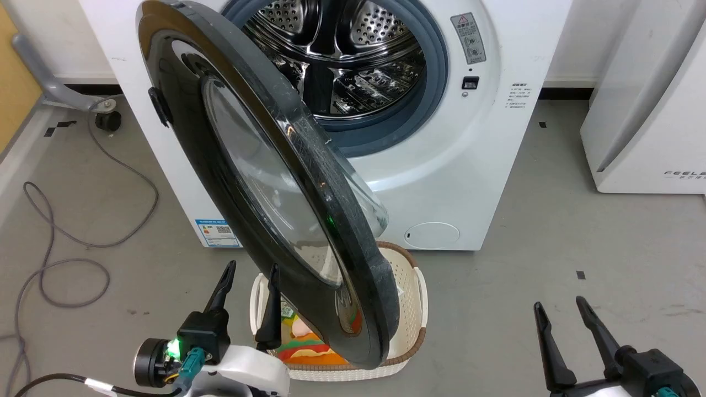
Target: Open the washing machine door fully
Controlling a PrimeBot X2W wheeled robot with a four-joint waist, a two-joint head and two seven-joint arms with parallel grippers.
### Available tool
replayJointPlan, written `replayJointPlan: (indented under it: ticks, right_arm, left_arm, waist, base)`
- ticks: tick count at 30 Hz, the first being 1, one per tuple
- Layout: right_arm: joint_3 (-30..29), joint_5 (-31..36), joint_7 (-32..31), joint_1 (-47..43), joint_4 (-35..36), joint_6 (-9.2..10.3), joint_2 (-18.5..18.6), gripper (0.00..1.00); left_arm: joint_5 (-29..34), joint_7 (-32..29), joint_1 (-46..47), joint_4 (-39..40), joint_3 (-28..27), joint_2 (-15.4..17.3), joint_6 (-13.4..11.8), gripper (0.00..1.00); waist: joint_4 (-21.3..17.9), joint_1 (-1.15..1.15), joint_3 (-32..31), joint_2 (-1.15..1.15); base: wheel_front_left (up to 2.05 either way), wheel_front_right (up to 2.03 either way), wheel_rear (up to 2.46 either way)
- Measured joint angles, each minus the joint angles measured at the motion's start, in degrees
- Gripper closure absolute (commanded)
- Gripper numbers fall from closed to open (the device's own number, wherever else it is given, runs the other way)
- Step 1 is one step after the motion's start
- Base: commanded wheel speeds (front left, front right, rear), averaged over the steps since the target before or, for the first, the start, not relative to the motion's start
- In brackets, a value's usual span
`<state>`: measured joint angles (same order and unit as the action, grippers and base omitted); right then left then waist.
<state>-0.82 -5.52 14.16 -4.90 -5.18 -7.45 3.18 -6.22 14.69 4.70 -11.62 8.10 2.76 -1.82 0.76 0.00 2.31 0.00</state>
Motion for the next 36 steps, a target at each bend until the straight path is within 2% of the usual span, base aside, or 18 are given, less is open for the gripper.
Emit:
replayJointPlan:
  ticks: [2,3,4,11,15,22,27,32,36]
  right_arm:
    - [0.11,0.0,0.07,0.0,-0.69,0.0,-0.01,0.0]
    - [0.13,0.0,0.08,0.0,-0.98,0.0,-0.02,0.0]
    - [0.14,0.0,0.08,0.0,-1.27,0.0,-0.02,0.0]
    - [0.31,-0.11,0.32,0.11,-2.41,0.0,-0.02,0.0]
    - [0.21,-0.13,0.32,0.12,-2.82,0.0,-0.02,0.0]
    - [-0.05,-1.14,0.57,0.14,-3.11,0.0,-0.03,0.0]
    - [-0.19,-1.63,0.58,0.17,-3.26,0.0,-0.04,0.0]
    - [-0.05,-1.71,0.58,0.21,-3.33,0.0,-0.05,0.0]
    - [0.18,-2.05,0.58,0.22,-3.36,0.0,-0.05,0.0]
  left_arm:
    - [-0.01,0.0,-0.03,-0.13,-0.07,0.0,0.01,0.0]
    - [-0.03,0.0,-0.04,-0.31,-0.13,0.0,0.04,0.56]
    - [-0.11,0.0,-0.05,-0.49,-0.15,0.0,0.05,1.0]
    - [-0.94,0.0,-0.13,-0.98,-0.3,0.0,0.44,1.0]
    - [-1.31,0.0,-0.13,2.37,-1.01,0.0,-0.4,1.0]
    - [-0.38,0.0,1.58,14.81,-2.21,0.02,-2.08,1.0]
    - [1.57,0.02,5.33,25.73,-1.43,0.02,-2.13,1.0]
    - [2.71,0.07,9.49,36.01,1.92,0.01,-3.33,1.0]
    - [2.96,0.07,10.93,39.51,7.04,0.0,-3.56,1.0]
  waist:
    - [0.03,0.0,-0.03,0.0]
    - [0.06,0.0,-0.05,0.0]
    - [0.09,0.0,-0.08,0.0]
    - [0.28,0.0,-0.45,0.0]
    - [0.52,0.0,-0.63,0.0]
    - [1.27,0.0,-0.67,0.0]
    - [1.41,0.0,-0.61,0.0]
    - [1.22,0.0,-0.58,0.0]
    - [0.8,0.0,-0.64,0.0]
  base:
    - [0.0,0.0,0.0]
    - [0.0,0.0,0.0]
    - [0.0,0.0,0.0]
    - [0.0,0.0,0.0]
    - [0.0,0.0,0.0]
    - [0.0,0.0,0.0]
    - [0.0,0.0,0.0]
    - [0.0,0.0,0.0]
    - [0.0,0.0,0.0]
